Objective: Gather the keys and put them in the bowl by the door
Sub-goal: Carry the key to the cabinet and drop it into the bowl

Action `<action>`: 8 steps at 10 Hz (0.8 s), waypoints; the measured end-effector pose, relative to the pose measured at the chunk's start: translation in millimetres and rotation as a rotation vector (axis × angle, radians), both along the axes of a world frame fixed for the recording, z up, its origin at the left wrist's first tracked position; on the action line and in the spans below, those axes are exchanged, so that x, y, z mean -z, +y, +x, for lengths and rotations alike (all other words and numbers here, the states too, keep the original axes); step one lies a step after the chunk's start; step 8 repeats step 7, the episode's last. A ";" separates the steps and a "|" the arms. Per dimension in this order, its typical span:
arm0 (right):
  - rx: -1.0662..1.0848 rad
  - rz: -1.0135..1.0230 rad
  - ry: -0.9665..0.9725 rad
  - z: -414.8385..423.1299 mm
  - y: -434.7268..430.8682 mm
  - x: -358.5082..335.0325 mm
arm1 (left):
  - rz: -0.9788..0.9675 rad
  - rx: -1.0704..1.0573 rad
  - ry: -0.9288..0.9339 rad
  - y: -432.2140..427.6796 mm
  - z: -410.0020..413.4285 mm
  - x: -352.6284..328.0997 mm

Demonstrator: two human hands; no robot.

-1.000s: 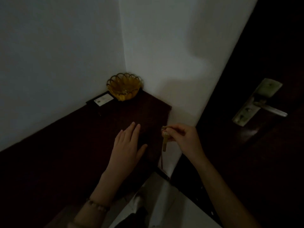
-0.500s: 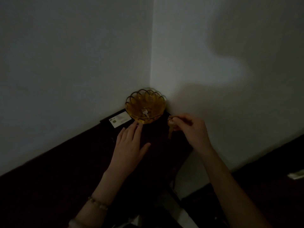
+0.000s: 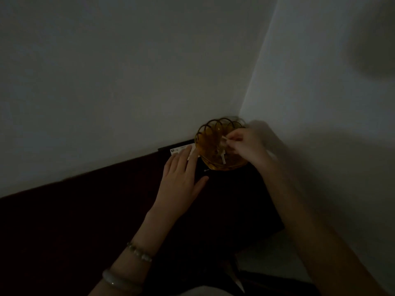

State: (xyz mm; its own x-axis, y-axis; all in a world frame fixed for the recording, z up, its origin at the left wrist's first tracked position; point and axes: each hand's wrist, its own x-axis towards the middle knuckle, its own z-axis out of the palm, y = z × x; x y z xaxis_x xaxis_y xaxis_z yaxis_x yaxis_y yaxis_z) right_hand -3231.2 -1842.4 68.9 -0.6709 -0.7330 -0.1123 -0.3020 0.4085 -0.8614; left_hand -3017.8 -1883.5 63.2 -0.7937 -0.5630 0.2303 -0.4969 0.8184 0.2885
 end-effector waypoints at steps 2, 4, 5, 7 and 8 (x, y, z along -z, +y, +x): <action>-0.025 0.155 0.105 -10.6 -26.2 21.9 | 0.014 -0.041 -0.003 -8.8 -4.5 2.8; -0.038 0.251 0.209 -18.2 -31.0 25.0 | 0.012 -0.054 -0.010 -13.6 -9.4 6.2; -0.050 0.302 0.228 -19.7 -31.0 26.0 | 0.025 -0.045 -0.021 -13.7 -10.3 7.8; -0.103 0.349 0.285 -18.8 -30.6 32.7 | 0.035 -0.036 -0.011 -12.9 -10.4 10.7; -0.103 0.349 0.285 -18.8 -30.6 32.7 | 0.035 -0.036 -0.011 -12.9 -10.4 10.7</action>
